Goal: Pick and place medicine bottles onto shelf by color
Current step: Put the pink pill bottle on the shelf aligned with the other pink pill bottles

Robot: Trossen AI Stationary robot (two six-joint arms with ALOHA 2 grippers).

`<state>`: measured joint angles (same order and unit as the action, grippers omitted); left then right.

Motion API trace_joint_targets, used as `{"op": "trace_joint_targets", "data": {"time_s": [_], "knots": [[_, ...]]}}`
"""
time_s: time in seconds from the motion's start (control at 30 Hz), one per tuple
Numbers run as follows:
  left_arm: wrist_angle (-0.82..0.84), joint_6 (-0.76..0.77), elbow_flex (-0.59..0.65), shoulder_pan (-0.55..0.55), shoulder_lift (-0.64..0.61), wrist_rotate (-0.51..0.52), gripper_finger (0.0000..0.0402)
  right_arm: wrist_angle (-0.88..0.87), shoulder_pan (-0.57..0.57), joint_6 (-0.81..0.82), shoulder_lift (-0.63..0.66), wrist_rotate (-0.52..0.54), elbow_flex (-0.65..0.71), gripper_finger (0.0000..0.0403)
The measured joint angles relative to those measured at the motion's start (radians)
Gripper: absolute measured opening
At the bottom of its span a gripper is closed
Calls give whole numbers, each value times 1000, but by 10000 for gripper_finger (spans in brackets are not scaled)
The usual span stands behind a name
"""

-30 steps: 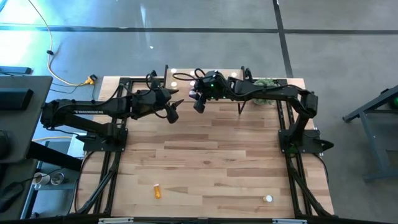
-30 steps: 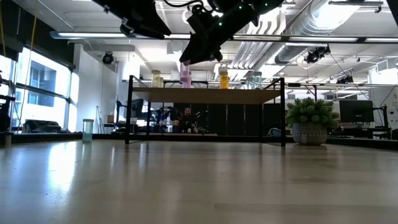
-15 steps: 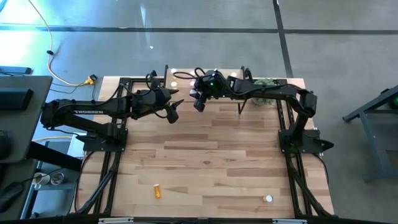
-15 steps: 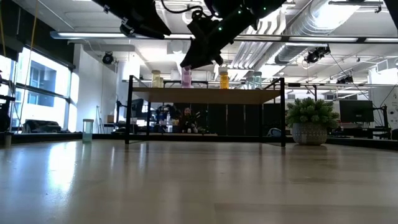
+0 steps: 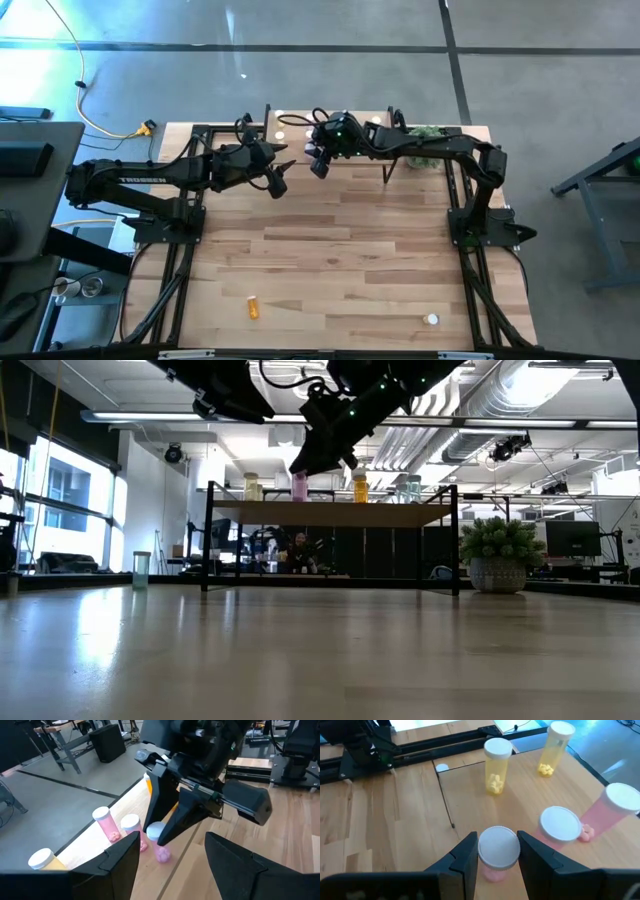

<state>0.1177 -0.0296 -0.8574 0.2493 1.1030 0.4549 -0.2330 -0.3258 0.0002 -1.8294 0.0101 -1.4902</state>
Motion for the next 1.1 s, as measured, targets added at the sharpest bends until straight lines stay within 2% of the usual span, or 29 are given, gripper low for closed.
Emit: {"op": "trace_joint_targets", "data": {"time_s": [0.3, 0.6, 1.1], "knots": [[0, 0, 0, 0, 0, 0, 211, -5, 0, -4, 0, 0, 0, 109], [1, 0, 0, 0, 0, 0, 211, -3, 0, -5, 0, 0, 0, 131], [23, 0, 0, 0, 0, 1, 211, 4, 0, -8, 0, 0, 0, 134]]}}
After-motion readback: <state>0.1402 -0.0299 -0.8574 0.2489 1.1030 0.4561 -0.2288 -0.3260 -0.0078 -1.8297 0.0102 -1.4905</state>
